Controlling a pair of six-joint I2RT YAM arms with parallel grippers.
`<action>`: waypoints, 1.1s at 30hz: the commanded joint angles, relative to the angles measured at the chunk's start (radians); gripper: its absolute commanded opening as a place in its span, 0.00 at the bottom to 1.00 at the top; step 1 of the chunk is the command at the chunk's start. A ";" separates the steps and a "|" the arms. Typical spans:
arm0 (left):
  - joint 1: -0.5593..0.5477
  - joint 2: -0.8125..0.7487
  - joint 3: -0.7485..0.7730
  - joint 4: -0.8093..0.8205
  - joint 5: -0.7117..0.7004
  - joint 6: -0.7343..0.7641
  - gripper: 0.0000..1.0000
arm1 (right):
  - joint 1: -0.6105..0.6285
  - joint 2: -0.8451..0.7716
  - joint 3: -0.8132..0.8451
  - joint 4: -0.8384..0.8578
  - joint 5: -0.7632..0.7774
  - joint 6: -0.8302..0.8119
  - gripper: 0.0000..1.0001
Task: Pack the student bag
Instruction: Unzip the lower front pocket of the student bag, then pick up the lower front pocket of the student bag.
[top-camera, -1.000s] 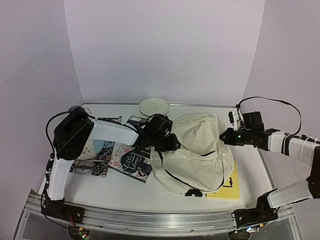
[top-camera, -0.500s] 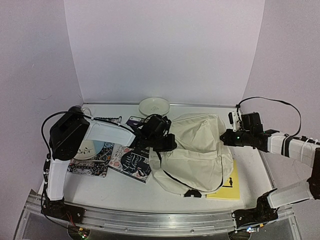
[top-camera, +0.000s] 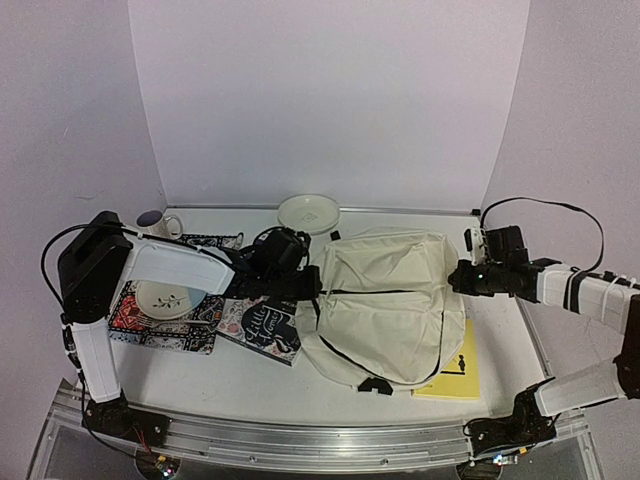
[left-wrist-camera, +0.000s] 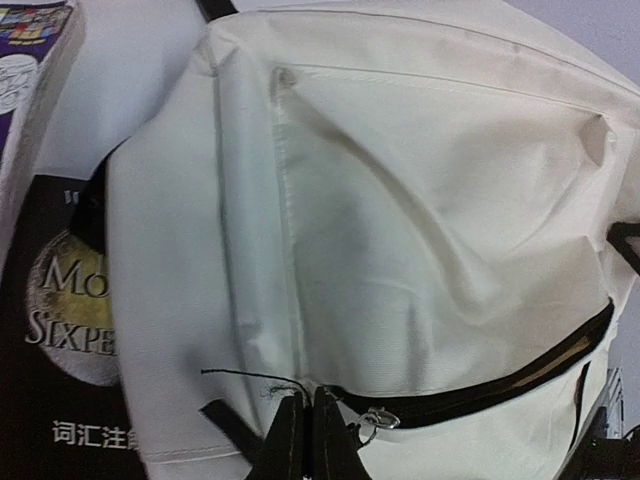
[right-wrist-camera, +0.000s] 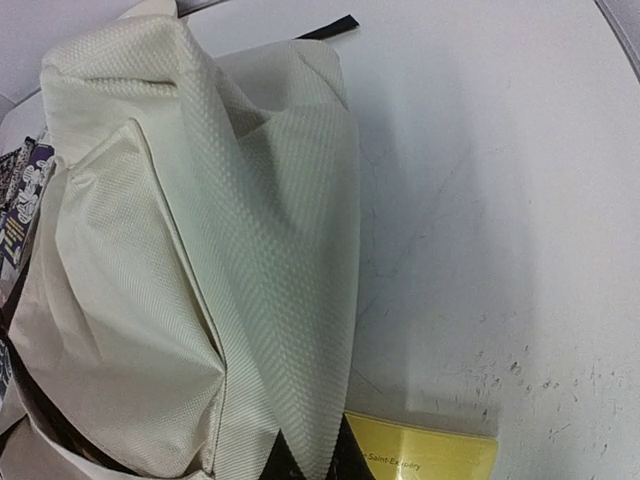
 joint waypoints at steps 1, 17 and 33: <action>0.042 -0.060 -0.046 -0.068 -0.158 0.043 0.00 | -0.048 0.003 0.050 -0.008 0.079 0.014 0.00; 0.032 0.027 0.016 0.076 0.051 0.064 0.00 | 0.021 -0.031 0.136 -0.105 -0.036 -0.236 0.53; 0.032 -0.006 -0.020 0.100 0.055 0.052 0.00 | 0.367 0.324 0.384 -0.150 0.154 -0.503 0.72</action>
